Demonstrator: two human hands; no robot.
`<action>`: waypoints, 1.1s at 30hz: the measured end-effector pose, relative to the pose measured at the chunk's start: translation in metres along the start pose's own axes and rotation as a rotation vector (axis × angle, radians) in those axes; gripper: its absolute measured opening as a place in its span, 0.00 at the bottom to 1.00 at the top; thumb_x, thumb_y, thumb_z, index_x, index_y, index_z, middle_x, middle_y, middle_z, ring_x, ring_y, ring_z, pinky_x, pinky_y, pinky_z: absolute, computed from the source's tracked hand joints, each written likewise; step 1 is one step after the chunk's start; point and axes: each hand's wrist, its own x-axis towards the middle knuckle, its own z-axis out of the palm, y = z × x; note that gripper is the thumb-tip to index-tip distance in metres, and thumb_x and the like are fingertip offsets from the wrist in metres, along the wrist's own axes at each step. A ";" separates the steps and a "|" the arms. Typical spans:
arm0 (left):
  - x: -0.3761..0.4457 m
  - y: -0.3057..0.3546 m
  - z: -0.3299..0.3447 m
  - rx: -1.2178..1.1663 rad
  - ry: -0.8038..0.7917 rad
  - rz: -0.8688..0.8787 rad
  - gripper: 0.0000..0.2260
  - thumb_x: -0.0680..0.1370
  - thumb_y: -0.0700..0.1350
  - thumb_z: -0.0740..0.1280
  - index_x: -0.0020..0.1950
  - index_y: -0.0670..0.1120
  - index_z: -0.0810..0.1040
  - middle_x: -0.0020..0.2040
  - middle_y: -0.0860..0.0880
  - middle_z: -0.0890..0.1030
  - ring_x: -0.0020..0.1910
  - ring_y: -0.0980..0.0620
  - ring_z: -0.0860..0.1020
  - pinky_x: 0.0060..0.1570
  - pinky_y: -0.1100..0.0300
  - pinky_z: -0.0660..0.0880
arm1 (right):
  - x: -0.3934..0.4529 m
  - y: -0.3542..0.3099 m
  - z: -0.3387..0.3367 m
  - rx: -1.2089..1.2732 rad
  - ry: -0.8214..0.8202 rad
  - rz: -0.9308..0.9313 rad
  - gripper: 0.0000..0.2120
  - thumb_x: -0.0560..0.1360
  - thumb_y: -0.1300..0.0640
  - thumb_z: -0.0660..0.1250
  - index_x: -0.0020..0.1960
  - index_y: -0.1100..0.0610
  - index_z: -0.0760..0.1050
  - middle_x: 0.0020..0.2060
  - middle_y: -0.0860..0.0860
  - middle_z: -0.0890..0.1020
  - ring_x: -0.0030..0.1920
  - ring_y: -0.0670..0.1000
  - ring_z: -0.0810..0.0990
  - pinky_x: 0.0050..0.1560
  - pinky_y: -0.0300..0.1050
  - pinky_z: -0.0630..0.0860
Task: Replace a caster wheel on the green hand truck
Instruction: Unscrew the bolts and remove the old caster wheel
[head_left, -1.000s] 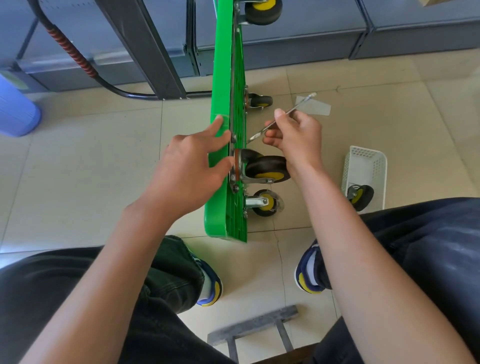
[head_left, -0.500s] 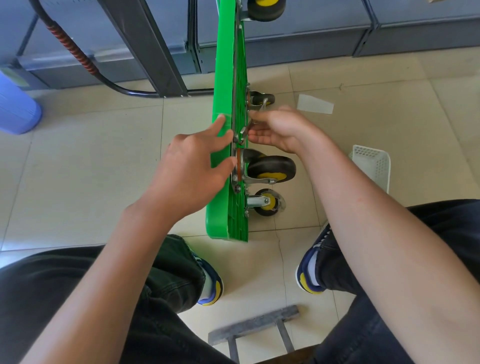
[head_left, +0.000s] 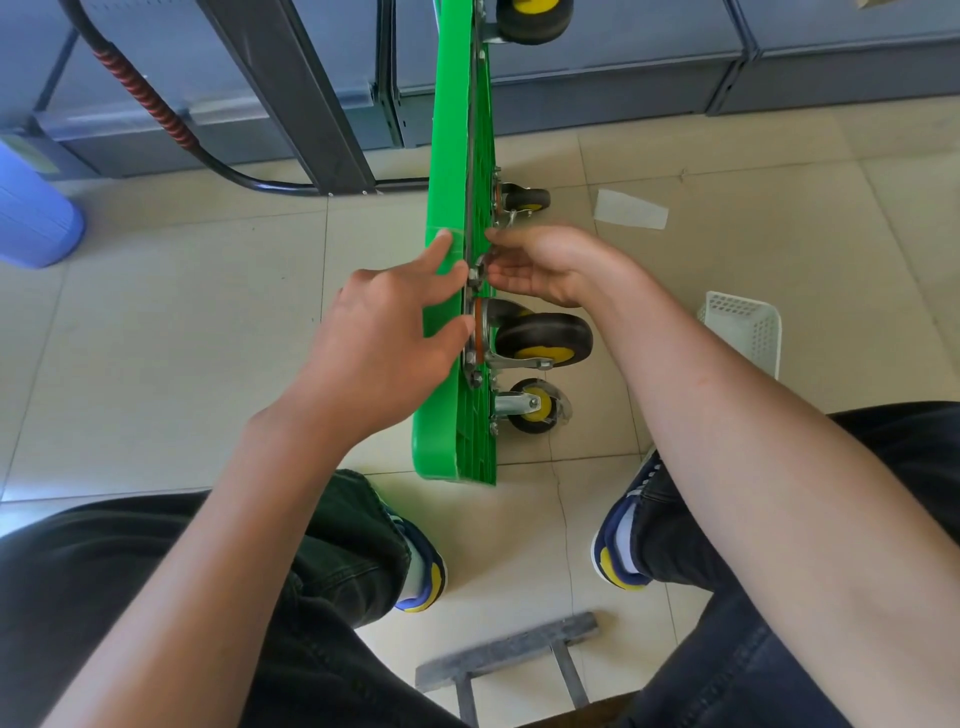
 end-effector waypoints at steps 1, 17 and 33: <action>0.000 0.000 0.000 -0.001 0.000 0.000 0.21 0.79 0.46 0.70 0.73 0.51 0.75 0.77 0.59 0.65 0.43 0.52 0.82 0.54 0.57 0.77 | 0.000 0.000 0.001 -0.009 -0.001 0.000 0.19 0.81 0.60 0.68 0.68 0.69 0.73 0.40 0.57 0.81 0.34 0.49 0.83 0.35 0.39 0.81; 0.000 0.000 0.001 0.009 0.001 0.015 0.21 0.79 0.46 0.70 0.73 0.50 0.75 0.77 0.57 0.66 0.42 0.49 0.82 0.55 0.54 0.79 | -0.023 -0.007 0.018 -0.230 0.158 -0.333 0.12 0.82 0.58 0.68 0.59 0.67 0.77 0.43 0.60 0.83 0.33 0.49 0.81 0.36 0.41 0.81; 0.001 -0.003 0.001 0.034 -0.010 0.048 0.22 0.79 0.46 0.70 0.73 0.50 0.74 0.78 0.56 0.65 0.46 0.49 0.83 0.62 0.52 0.76 | -0.092 0.049 0.022 -0.429 0.373 -0.978 0.08 0.81 0.61 0.68 0.58 0.62 0.75 0.50 0.48 0.86 0.52 0.42 0.84 0.54 0.49 0.82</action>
